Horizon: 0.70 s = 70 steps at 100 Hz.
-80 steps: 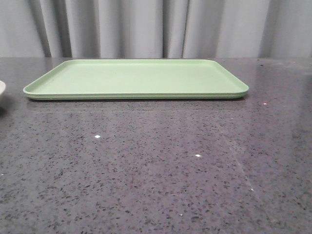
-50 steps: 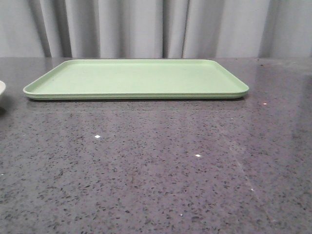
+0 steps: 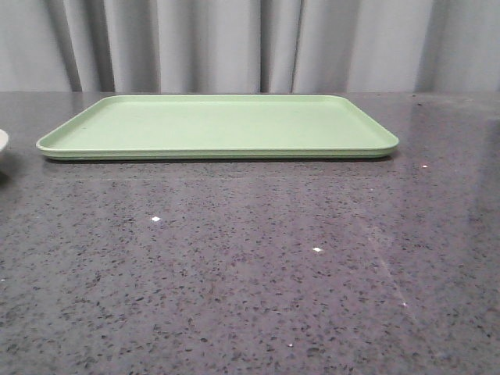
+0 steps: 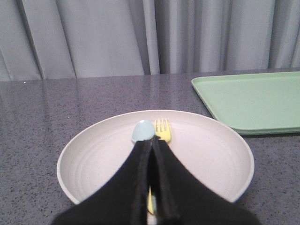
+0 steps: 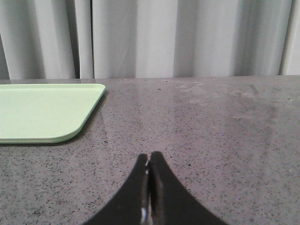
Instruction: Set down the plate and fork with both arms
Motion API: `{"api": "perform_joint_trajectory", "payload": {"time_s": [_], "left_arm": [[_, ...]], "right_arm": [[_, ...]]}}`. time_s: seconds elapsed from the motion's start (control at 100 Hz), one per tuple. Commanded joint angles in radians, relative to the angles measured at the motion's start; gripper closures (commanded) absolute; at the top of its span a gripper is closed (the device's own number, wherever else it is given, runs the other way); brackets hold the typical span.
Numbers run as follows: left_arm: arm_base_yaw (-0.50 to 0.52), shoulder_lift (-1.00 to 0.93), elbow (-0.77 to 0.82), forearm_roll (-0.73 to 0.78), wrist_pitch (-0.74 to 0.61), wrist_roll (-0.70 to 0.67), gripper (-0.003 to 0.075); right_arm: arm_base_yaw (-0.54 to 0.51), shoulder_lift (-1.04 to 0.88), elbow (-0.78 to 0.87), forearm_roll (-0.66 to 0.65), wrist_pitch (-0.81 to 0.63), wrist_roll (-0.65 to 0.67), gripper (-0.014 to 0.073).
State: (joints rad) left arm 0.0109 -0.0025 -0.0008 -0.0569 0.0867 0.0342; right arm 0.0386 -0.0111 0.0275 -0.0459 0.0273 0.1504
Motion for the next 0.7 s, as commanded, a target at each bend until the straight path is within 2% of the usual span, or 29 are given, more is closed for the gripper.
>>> {"api": "perform_joint_trajectory", "payload": {"time_s": [0.0, 0.24, 0.44, 0.61, 0.69], "left_arm": [[-0.007, -0.031, 0.006, -0.011, -0.093, -0.006, 0.0741], [-0.007, 0.042, -0.092, -0.059, -0.059, -0.006, 0.0741], [-0.007, 0.176, -0.240, -0.059, -0.039, -0.006, 0.0741], [-0.007, 0.336, -0.409, -0.101, 0.117, -0.006, 0.0741], [-0.007, 0.401, -0.471, -0.101, 0.143, -0.006, 0.0741]], "right_arm": [[0.000, -0.023, -0.009, -0.012, -0.077, -0.011, 0.0659], [0.000, 0.006, -0.103, -0.011, 0.018, -0.006, 0.0652], [0.000, 0.152, -0.280, -0.011, 0.155, -0.001, 0.0652], [0.000, 0.324, -0.439, -0.011, 0.265, -0.001, 0.0652], [0.000, 0.399, -0.491, -0.011, 0.290, -0.001, 0.0652]]}}
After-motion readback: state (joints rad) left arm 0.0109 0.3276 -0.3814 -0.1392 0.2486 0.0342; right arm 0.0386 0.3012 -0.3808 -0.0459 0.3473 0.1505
